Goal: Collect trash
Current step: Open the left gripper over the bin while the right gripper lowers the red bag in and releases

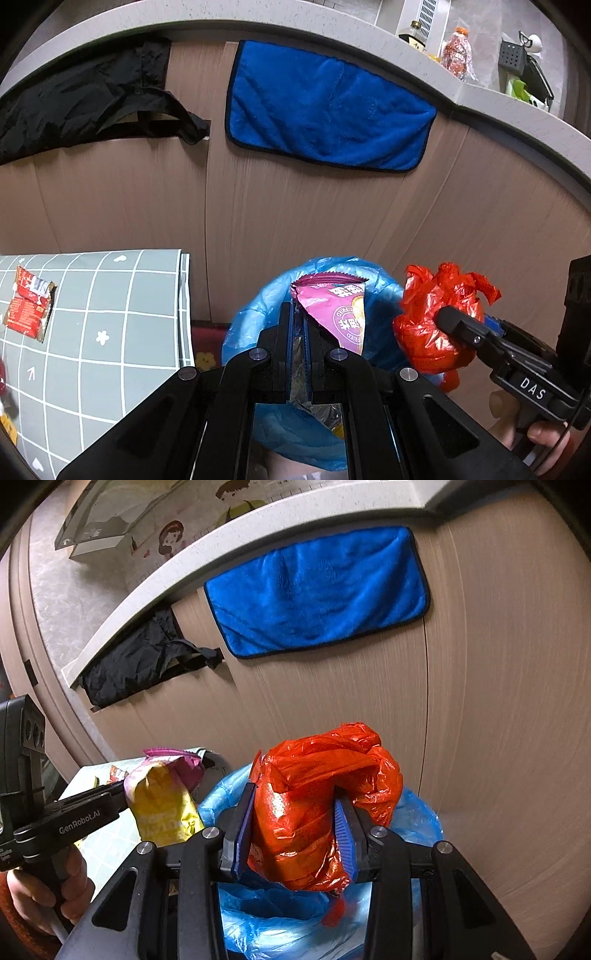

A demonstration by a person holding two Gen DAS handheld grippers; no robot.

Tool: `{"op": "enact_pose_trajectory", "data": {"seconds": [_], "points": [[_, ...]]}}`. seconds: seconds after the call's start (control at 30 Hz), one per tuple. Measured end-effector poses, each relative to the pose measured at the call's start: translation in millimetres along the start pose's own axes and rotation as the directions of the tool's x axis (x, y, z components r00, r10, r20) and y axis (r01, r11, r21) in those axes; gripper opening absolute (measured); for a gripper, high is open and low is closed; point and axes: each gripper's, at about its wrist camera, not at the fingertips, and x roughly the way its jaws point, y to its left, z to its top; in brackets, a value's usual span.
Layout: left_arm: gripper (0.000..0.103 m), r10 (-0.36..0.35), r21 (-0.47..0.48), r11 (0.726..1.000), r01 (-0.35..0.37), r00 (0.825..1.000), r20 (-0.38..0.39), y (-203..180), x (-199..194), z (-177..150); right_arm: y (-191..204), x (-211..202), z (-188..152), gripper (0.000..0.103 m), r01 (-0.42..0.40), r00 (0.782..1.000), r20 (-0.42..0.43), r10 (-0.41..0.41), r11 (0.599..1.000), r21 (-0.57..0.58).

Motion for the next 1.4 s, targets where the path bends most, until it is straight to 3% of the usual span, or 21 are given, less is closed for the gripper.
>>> {"op": "enact_pose_trajectory", "data": {"seconds": [0.2, 0.33, 0.47, 0.6, 0.67, 0.73, 0.97, 1.13, 1.23, 1.3, 1.4], "points": [[0.008, -0.041, -0.033, 0.999, 0.041, 0.999, -0.005, 5.6, 6.9, 0.3, -3.6, 9.2, -2.5, 0.042, -0.01, 0.999, -0.035, 0.01, 1.0, 0.013], [0.031, -0.083, -0.076, 0.994, 0.084, 0.997, 0.007, 12.1, 3.1, 3.9, 2.0, 10.9, -4.8, 0.048, 0.008, 0.998, -0.07, -0.009, 1.0, -0.018], [0.031, -0.089, -0.069, 0.993, 0.091, 0.996, 0.027, 12.1, -7.3, 7.4, 6.3, 4.3, -6.3, 0.049, 0.008, 0.998, -0.062, -0.01, 1.0, -0.022], [0.031, -0.075, -0.089, 0.993, 0.078, 0.997, 0.033, 19.4, -18.4, 8.1, 3.9, -2.9, -3.0, 0.057, -0.068, 0.996, -0.051, 0.07, 0.997, 0.037], [0.031, -0.069, -0.109, 0.991, 0.072, 0.997, 0.031, 26.1, -24.3, 6.1, 6.6, -6.1, -0.6, 0.064, -0.054, 0.997, -0.045, 0.056, 0.998, 0.039], [0.031, -0.064, -0.126, 0.99, 0.067, 0.997, 0.031, 33.6, -30.8, 3.8, 12.3, -7.6, 0.6, 0.064, -0.03, 0.998, -0.051, 0.031, 0.999, 0.019], [0.031, -0.043, -0.173, 0.984, 0.051, 0.998, 0.048, 54.4, -50.6, -4.4, 33.1, 4.3, -11.4, 0.064, 0.028, 0.976, -0.211, -0.043, 0.997, -0.074], [0.031, -0.041, -0.183, 0.982, 0.051, 0.998, 0.057, 63.9, -64.4, -11.3, 35.6, 6.8, -21.4, 0.064, 0.059, 0.961, -0.267, -0.078, 0.995, -0.076], [0.031, -0.04, -0.195, 0.979, 0.053, 0.997, 0.068, 73.1, -74.4, -14.2, 35.4, -1.8, -22.6, 0.064, 0.062, 0.964, -0.255, -0.075, 0.996, -0.058], [0.031, -0.035, -0.205, 0.978, 0.05, 0.996, 0.078, 78.6, -79.5, -15.1, 35.7, -18.0, -17.7, 0.064, 0.018, 0.984, -0.177, -0.021, 1.0, -0.018], [0.031, -0.033, -0.229, 0.972, 0.052, 0.996, 0.086, 89.9, -88.6, -17.2, 41.0, -30.3, -3.2, 0.064, -0.021, 0.995, -0.1, 0.021, 1.0, 0.008]]}}
